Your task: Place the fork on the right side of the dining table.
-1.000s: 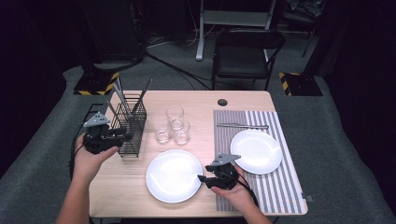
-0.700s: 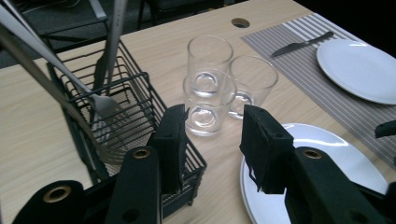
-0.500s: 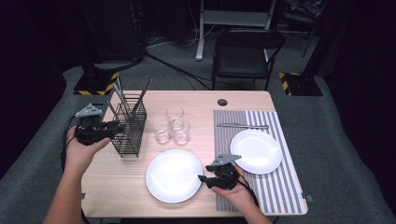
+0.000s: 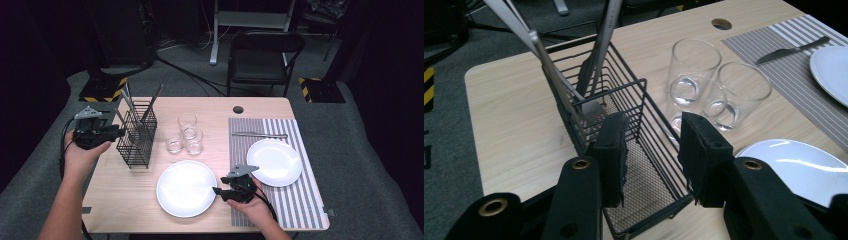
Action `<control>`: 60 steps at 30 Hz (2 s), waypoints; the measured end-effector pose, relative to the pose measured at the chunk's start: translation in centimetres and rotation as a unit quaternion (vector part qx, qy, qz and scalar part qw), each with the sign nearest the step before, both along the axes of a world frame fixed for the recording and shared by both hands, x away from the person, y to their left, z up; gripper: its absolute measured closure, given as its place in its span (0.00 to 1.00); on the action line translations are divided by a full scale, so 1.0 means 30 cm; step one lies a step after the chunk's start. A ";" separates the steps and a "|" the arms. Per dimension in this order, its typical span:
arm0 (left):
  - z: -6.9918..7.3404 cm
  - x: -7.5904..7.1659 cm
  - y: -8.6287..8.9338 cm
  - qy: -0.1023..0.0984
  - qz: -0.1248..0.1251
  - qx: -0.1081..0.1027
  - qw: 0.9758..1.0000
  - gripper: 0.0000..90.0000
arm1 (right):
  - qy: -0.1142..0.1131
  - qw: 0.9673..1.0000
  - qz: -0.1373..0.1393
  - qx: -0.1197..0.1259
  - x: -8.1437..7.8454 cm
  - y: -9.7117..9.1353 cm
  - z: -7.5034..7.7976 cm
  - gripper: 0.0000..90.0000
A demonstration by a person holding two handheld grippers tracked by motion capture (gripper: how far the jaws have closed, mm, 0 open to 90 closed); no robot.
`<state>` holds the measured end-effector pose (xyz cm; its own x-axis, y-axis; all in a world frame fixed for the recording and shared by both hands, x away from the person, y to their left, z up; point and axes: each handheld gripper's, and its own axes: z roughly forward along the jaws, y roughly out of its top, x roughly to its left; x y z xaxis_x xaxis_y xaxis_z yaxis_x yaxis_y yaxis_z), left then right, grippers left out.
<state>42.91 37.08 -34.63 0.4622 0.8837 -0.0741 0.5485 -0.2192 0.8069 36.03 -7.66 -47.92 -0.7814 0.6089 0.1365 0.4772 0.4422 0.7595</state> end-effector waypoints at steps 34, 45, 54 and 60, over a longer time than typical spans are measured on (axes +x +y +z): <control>-0.079 0.144 0.051 0.008 0.044 0.006 0.999 0.75 | 0.011 1.000 -0.006 0.009 0.003 -0.010 -0.007 0.56; -0.095 0.174 0.047 0.003 0.056 0.006 0.998 0.76 | 0.008 1.000 -0.006 0.009 0.006 -0.015 -0.009 0.56; -0.098 0.196 0.038 -0.002 0.056 0.006 0.998 0.79 | 0.012 1.000 -0.009 0.009 0.006 -0.018 -0.010 0.56; -0.099 0.203 0.034 -0.001 0.059 0.003 0.998 0.82 | 0.012 1.000 -0.007 0.008 0.008 -0.017 -0.012 0.56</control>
